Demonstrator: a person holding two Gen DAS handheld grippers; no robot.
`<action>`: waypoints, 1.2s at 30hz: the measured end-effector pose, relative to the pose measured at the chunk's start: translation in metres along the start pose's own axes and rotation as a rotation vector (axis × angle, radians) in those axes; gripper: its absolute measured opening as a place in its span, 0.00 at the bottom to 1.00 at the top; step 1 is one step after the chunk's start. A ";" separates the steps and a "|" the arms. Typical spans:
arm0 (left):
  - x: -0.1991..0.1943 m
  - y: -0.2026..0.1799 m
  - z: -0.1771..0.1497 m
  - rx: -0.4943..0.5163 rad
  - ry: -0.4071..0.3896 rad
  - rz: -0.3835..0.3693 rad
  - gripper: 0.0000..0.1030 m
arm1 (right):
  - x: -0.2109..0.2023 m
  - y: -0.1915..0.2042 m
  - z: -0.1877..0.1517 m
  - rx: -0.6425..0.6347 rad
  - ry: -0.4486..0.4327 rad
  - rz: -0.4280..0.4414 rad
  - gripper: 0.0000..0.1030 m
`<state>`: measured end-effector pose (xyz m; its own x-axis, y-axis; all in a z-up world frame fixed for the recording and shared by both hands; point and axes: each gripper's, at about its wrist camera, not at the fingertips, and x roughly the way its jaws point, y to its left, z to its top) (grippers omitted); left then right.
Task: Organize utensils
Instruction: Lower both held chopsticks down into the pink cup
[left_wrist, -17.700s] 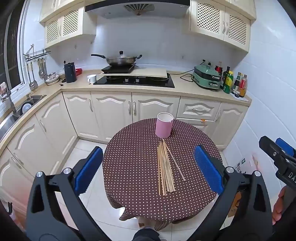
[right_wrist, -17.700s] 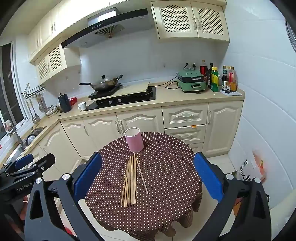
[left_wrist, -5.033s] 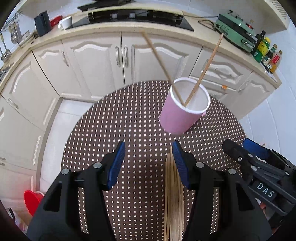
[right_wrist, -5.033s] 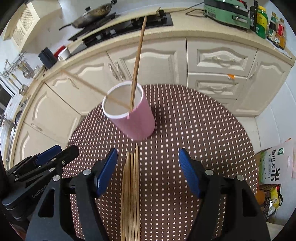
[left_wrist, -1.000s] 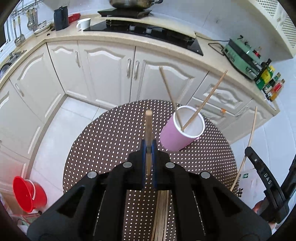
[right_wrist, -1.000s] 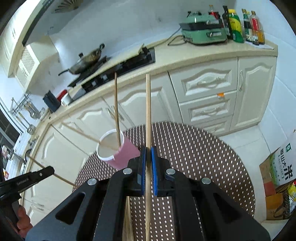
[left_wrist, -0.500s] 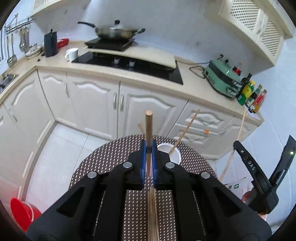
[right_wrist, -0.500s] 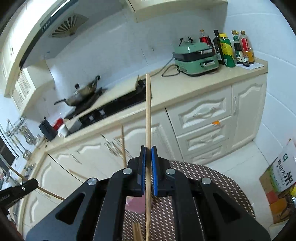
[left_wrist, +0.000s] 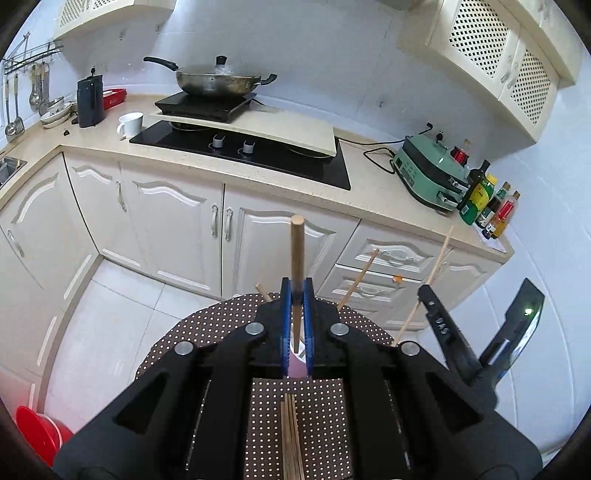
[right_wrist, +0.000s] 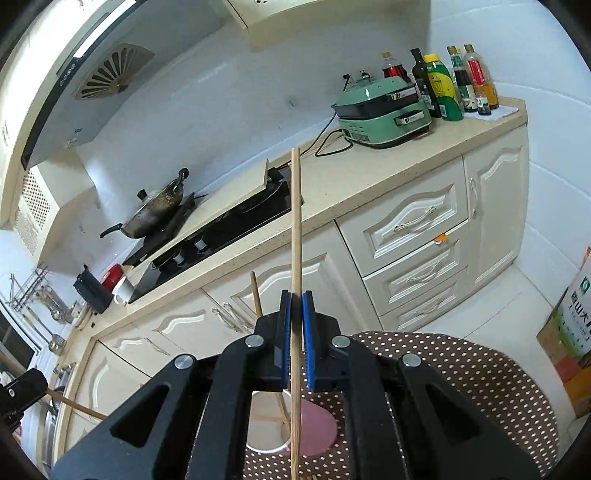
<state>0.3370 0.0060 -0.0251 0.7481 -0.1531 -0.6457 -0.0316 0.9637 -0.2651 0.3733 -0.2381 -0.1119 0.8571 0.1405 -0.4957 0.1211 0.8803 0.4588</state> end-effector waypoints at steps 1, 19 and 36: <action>0.003 0.000 0.001 -0.004 0.005 -0.005 0.06 | 0.002 0.001 0.000 0.006 -0.001 0.001 0.05; 0.075 0.003 -0.006 -0.022 0.103 -0.020 0.06 | 0.052 0.006 -0.023 0.021 -0.027 -0.036 0.05; 0.126 0.011 -0.036 0.003 0.198 -0.001 0.07 | 0.066 0.009 -0.054 -0.061 0.053 -0.012 0.05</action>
<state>0.4075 -0.0107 -0.1352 0.6030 -0.1942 -0.7738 -0.0282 0.9641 -0.2639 0.4038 -0.1963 -0.1804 0.8280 0.1520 -0.5398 0.0992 0.9077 0.4078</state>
